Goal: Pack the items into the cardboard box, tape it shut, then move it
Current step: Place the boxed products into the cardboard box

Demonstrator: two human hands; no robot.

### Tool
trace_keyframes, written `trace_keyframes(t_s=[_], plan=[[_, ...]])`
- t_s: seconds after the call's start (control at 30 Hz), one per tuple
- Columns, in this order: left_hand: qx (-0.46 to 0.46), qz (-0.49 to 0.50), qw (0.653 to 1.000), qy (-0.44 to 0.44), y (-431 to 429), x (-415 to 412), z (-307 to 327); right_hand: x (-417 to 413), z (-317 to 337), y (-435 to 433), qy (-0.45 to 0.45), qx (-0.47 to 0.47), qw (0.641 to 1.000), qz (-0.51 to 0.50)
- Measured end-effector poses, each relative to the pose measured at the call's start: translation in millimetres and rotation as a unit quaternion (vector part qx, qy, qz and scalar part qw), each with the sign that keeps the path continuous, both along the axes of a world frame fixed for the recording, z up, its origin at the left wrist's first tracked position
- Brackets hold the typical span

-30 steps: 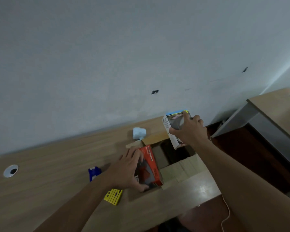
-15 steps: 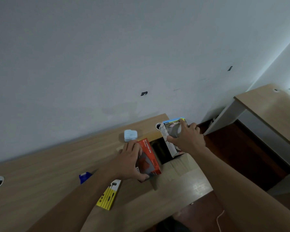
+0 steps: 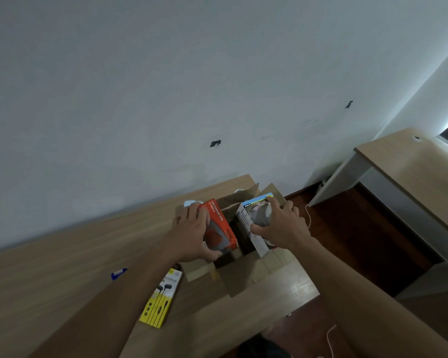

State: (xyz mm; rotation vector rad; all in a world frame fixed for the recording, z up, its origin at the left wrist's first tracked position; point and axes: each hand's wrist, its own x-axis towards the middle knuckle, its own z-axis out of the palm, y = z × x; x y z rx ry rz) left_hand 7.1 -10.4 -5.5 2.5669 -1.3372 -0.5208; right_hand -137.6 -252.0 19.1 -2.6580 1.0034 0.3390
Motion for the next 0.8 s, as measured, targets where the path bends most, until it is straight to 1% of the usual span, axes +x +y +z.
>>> trace_keyframes(t_s=[0.17, 0.4, 0.57, 0.63, 0.8], plan=[[0.022, 0.011, 1.000, -0.003, -10.6, -3.7, -1.9, 11.1, -9.9, 2.6, -0.004, 0.007, 1.000, 0.010], [0.064, 0.012, 0.995, -0.075, -26.3, -23.2, -8.4, 32.7, -22.7, -10.2, 0.002, 0.033, 0.999, 0.038], [0.066, 0.053, 0.994, -0.068, -35.9, -31.9, -19.2, 44.2, -38.5, -21.1, 0.015, 0.041, 0.998, 0.055], [0.060, 0.051, 0.994, -0.076, -40.0, -33.9, -22.4, 46.6, -45.4, -21.0, 0.017, 0.048, 0.997, 0.051], [0.075, 0.047, 0.995, -0.049, -47.0, -39.1, -35.4, 50.8, -61.8, -25.1, 0.019, 0.062, 0.997, 0.049]])
